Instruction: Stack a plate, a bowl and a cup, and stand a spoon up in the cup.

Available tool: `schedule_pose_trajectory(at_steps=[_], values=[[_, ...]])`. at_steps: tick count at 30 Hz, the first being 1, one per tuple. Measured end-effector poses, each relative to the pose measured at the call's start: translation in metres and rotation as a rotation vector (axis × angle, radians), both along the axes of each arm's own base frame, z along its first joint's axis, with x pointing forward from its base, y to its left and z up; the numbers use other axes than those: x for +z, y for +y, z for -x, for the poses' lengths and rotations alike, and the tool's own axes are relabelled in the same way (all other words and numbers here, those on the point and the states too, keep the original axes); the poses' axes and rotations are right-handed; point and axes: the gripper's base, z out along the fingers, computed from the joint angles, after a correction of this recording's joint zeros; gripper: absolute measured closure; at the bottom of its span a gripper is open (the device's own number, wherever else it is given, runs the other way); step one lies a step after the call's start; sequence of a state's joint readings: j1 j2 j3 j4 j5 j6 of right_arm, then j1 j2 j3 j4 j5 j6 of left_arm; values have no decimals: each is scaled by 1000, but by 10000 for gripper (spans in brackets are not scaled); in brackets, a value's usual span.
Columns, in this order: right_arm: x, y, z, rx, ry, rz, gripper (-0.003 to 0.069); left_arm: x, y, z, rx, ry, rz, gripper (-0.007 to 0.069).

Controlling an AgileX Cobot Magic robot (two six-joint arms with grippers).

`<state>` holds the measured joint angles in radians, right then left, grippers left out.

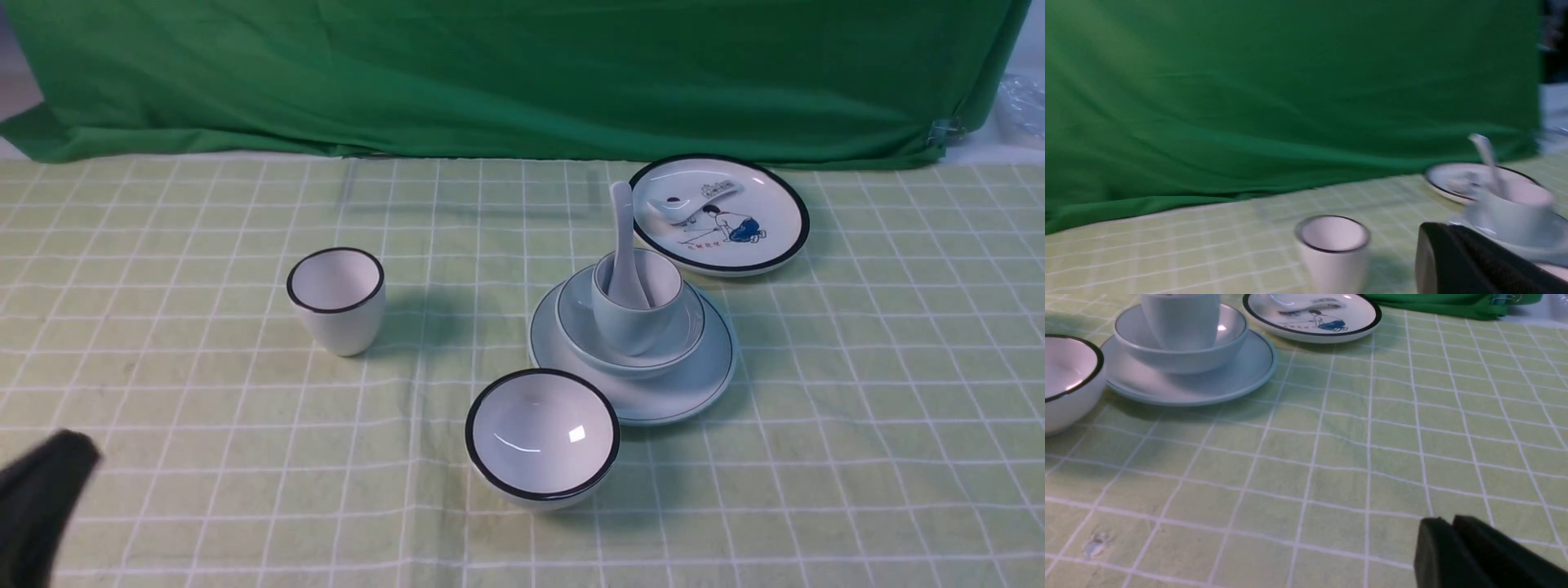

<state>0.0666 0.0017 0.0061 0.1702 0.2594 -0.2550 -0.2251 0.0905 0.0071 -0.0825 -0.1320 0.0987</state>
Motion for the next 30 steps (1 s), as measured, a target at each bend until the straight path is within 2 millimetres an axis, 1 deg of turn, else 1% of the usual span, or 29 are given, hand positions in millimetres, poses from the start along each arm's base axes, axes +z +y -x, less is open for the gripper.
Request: schedule_pose_trajectory(at_steps=[2, 5, 6, 7, 22, 30], values=[[0, 0, 0, 0, 1, 0, 569, -7, 9, 4, 138, 52, 15, 619], [0, 0, 0, 0, 0, 0, 566, -21, 12, 6, 200, 200, 10, 619], [0, 0, 0, 0, 0, 0, 564, -22, 12, 6, 203, 211, 11, 619], [0, 0, 0, 0, 1, 0, 561, -27, 13, 6, 216, 266, 15, 619], [0, 0, 0, 0, 2, 0, 518, -28, 13, 7, 218, 281, 14, 619], [0, 0, 0, 0, 2, 0, 515, -28, 13, 7, 218, 281, 11, 619]])
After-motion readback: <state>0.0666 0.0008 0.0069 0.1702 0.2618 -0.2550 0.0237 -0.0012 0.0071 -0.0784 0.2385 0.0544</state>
